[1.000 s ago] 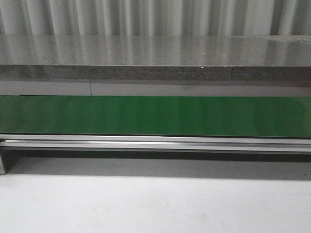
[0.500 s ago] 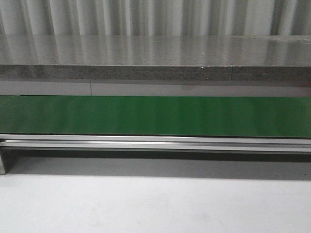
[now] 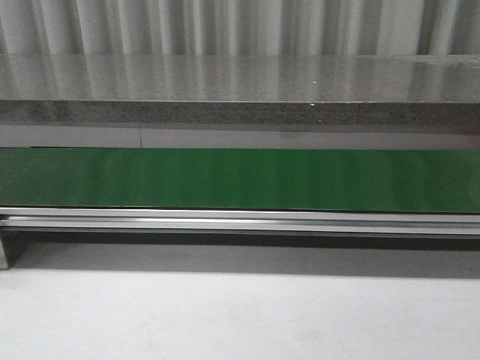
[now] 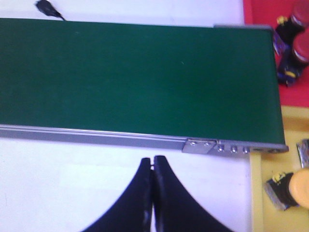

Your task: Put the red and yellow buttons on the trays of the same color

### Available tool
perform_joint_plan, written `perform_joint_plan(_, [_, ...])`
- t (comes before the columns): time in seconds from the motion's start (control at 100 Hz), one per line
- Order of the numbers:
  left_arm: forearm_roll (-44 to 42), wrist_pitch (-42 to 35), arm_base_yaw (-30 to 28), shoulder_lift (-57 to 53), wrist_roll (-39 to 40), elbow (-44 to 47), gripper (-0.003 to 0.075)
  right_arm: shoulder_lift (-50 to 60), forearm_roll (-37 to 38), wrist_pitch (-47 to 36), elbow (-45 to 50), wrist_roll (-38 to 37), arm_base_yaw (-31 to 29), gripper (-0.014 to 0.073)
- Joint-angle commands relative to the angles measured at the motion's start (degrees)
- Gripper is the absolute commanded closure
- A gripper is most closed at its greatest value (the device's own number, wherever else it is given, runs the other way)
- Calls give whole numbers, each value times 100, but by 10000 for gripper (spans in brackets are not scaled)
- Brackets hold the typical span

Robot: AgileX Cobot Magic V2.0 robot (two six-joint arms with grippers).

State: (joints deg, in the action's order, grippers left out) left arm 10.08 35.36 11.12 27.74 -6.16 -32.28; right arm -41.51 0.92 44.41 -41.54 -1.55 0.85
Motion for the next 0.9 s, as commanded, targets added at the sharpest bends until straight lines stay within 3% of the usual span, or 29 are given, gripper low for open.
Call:
perform_joint_plan(0.0, [97, -424, 50, 28, 7, -149, 741, 482, 33, -442, 1, 381, 223, 659])
perform_joint_plan(0.4, [82, -542, 50, 72, 7, -136, 741, 2770, 28, -414, 850, 501, 404, 659])
perform_joint_plan(0.7, [82, -846, -14, 972, 94, -634, 741, 2979, 28, -393, 953, 501, 404, 659])
perform_joint_plan(0.89, [68, -685, -530, 2108, 454, -1496, 720, 2979, 28, -393, 953, 501, 404, 659])
